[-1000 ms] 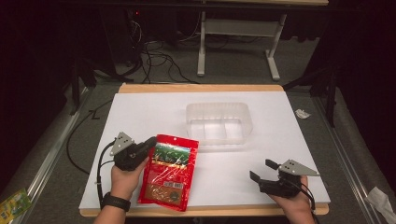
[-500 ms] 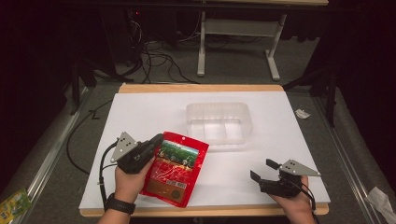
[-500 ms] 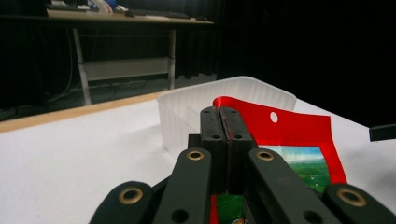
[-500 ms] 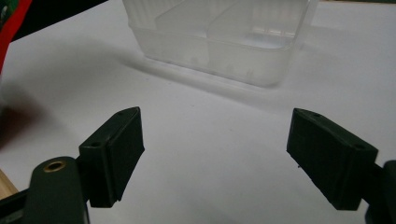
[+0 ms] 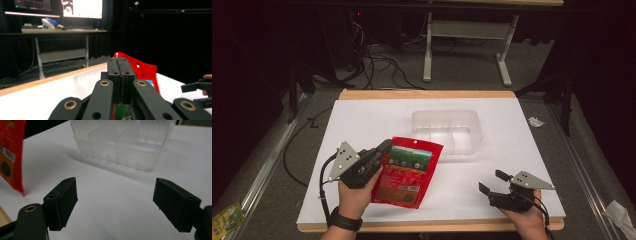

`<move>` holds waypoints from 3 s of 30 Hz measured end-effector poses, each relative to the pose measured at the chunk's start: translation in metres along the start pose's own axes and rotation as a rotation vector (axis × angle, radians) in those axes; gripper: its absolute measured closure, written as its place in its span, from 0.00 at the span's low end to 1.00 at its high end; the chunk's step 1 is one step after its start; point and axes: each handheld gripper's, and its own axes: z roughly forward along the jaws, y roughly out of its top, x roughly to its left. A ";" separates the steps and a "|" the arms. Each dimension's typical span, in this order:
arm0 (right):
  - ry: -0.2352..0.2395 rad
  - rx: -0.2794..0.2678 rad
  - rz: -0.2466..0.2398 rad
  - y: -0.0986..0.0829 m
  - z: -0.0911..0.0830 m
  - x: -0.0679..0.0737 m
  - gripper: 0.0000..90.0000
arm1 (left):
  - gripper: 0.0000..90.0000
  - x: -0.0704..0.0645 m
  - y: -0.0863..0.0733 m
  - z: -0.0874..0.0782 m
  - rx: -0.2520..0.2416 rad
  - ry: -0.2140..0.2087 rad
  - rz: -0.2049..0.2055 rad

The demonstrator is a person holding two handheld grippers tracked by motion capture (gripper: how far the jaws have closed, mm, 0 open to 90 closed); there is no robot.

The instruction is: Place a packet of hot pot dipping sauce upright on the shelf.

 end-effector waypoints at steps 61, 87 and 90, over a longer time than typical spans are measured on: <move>0.348 -0.100 -0.010 0.074 0.048 0.069 1.00 | 0.99 -0.022 -0.006 0.015 0.007 -0.101 0.038; 0.316 -0.105 0.001 0.057 0.046 0.055 1.00 | 0.88 -0.012 -0.071 0.048 0.275 -0.212 -0.116; 0.315 -0.109 0.011 0.057 0.046 0.052 0.83 | 0.94 -0.013 -0.071 0.047 0.270 -0.210 -0.098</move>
